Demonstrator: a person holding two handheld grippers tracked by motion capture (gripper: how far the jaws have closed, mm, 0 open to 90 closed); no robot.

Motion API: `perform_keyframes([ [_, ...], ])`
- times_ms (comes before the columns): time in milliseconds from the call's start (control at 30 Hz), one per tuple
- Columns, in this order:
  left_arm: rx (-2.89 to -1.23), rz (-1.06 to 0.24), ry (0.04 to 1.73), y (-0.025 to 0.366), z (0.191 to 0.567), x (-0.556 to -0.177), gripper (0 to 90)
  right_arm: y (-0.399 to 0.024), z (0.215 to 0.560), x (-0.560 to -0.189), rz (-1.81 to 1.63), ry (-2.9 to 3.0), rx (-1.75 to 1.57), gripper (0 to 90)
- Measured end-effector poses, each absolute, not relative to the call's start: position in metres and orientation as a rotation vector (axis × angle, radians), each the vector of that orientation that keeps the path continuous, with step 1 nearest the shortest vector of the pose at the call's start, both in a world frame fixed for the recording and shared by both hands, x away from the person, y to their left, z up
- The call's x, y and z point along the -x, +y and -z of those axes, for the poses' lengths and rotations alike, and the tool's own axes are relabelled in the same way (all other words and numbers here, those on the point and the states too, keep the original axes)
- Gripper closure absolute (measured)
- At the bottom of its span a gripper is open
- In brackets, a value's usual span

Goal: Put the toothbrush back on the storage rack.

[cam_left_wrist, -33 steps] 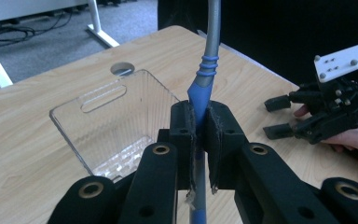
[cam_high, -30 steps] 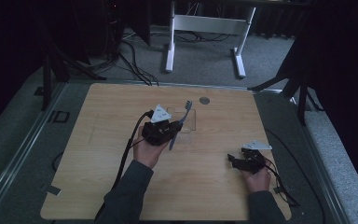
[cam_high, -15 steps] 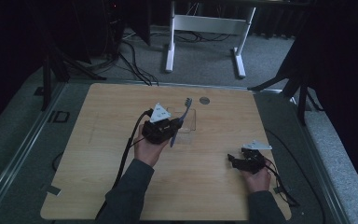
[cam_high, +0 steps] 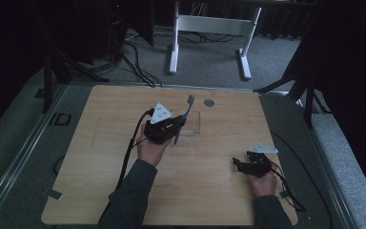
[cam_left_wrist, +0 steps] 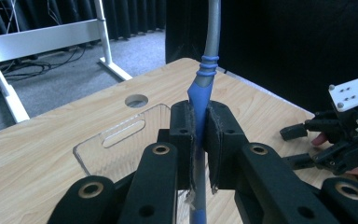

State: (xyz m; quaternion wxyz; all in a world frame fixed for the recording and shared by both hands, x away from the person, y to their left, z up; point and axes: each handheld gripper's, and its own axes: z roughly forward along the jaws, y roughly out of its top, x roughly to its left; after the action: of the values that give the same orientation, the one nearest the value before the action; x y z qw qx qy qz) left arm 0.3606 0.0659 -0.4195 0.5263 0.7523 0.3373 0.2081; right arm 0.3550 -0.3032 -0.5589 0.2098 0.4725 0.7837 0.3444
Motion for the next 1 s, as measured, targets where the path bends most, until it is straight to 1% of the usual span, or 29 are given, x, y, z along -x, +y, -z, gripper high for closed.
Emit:
perform_keyframes([
  [533, -1.79, -0.504, 0.787, 0.061, 0.422, -0.371, 81.6, -0.303, 0.559, -0.355, -0.959, 2.18, -1.313, 28.2],
  [1000, -1.782, -0.519, 0.806, 0.058, 0.426, -0.382, 81.6, -0.303, 0.559, -0.355, -0.959, 2.18, -1.314, 28.2],
])
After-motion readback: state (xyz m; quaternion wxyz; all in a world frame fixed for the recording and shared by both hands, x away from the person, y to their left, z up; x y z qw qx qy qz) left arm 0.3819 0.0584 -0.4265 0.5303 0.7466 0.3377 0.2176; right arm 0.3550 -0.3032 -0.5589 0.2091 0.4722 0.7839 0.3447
